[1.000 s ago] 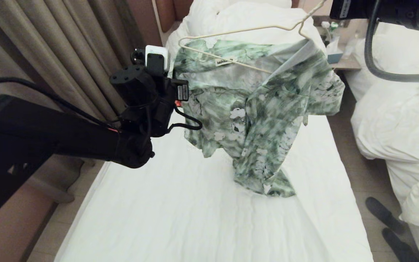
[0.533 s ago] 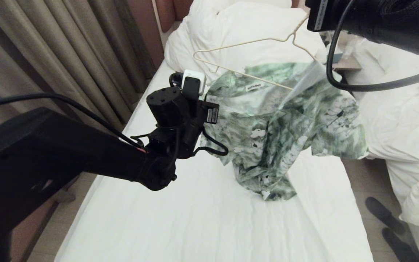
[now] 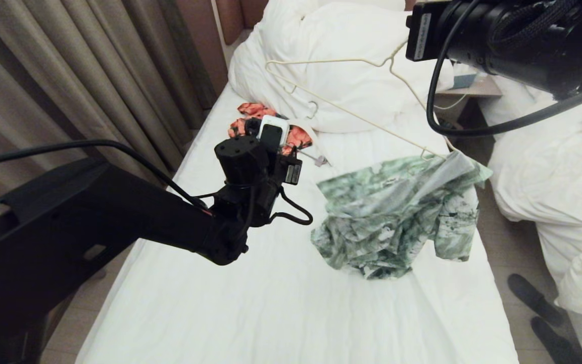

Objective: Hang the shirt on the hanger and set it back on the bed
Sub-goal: Take the clothes hanger out of the clothes, then place the hanger on the bed

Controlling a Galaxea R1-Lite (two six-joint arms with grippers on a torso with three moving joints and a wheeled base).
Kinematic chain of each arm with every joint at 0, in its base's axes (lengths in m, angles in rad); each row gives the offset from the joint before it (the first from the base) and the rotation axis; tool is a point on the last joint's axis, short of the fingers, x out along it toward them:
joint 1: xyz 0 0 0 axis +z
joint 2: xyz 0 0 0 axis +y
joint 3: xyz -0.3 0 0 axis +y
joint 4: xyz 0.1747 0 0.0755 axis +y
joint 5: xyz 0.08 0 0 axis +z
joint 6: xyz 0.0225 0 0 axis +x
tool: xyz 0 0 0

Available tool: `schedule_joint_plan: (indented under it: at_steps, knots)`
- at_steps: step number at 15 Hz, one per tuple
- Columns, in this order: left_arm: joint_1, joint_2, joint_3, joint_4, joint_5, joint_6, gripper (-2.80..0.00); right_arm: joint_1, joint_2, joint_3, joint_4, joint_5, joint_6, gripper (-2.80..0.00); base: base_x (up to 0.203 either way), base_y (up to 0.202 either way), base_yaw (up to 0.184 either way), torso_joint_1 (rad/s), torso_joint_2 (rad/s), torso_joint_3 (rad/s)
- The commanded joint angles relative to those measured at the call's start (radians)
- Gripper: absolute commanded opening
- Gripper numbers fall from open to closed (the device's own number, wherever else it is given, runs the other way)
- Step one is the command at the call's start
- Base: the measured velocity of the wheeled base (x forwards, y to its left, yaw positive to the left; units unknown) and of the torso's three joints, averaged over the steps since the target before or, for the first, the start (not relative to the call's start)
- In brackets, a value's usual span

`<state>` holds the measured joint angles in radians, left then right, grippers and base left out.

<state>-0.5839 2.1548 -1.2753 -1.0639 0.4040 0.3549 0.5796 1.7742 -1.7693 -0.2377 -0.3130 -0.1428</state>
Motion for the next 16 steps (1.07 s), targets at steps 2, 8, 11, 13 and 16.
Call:
schedule_joint_plan:
  at_steps: [2,8,11,13,16]
  knots:
    - [0.028,0.004,-0.010,-0.001,0.001,0.003,0.00,0.002,0.035,-0.007,-0.002,-0.003,-0.001,-2.80,0.000,0.000,0.000,0.000,0.00,0.000]
    - [0.074,-0.070,-0.022,-0.001,-0.001,-0.002,0.00,0.001,0.179,-0.006,-0.090,-0.037,-0.006,-2.80,0.000,0.000,0.000,0.000,0.00,0.000]
    - [0.090,-0.092,-0.022,-0.002,-0.001,-0.002,-2.80,-0.021,0.182,-0.014,-0.094,-0.046,-0.006,-2.80,0.000,0.000,0.000,0.000,0.00,0.000]
    - [0.102,-0.107,-0.021,0.001,-0.005,-0.002,-2.80,-0.045,0.174,-0.023,-0.091,-0.053,-0.006,-2.80,0.000,0.000,0.000,0.000,0.00,0.000]
    - [0.117,-0.127,-0.024,0.001,-0.005,-0.004,-2.80,-0.045,0.158,0.077,-0.076,-0.079,-0.005,-2.80,0.000,0.000,0.000,0.000,0.00,0.000]
